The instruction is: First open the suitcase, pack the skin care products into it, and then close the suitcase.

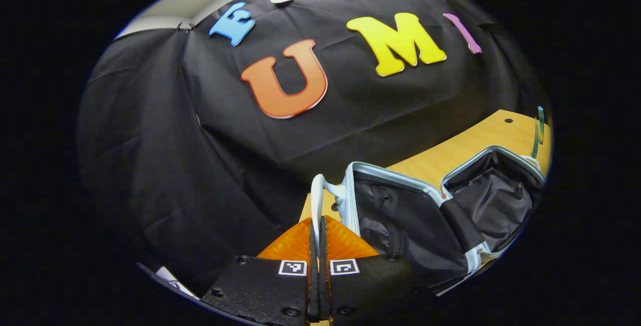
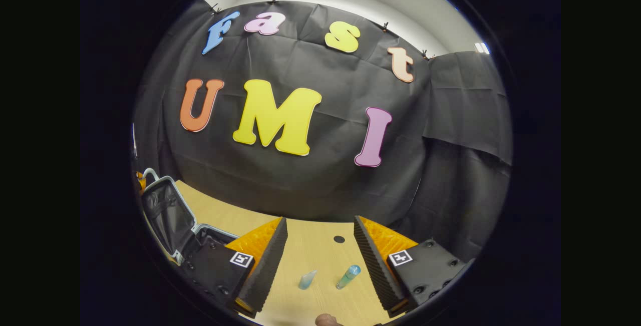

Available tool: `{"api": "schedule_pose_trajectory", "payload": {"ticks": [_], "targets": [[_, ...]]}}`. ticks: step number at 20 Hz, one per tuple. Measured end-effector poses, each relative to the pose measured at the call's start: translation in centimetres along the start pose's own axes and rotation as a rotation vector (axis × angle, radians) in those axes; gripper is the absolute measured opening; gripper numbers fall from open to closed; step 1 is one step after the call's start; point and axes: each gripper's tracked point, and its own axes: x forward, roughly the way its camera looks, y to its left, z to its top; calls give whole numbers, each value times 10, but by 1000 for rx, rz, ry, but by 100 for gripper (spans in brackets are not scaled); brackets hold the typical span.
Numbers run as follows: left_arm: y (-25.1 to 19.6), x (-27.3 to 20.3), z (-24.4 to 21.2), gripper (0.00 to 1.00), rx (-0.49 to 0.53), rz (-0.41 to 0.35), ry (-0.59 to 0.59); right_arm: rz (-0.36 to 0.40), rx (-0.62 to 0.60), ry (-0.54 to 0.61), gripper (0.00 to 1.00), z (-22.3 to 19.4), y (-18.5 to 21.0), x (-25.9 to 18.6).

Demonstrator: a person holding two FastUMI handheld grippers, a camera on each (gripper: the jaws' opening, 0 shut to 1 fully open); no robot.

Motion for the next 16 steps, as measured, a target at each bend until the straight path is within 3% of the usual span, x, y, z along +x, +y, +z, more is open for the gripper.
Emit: {"api": "schedule_pose_trajectory", "payload": {"ticks": [4,12,16], "targets": [[1,18,-70,3,-217,-27,140,3,-29,23,79,-5,4,-1],[-19,21,-128,5,-556,-109,231,10,-39,68,79,-21,11,1],[-15,15,-128,21,-678,-99,217,12,-27,88,79,-28,8,4]]}}
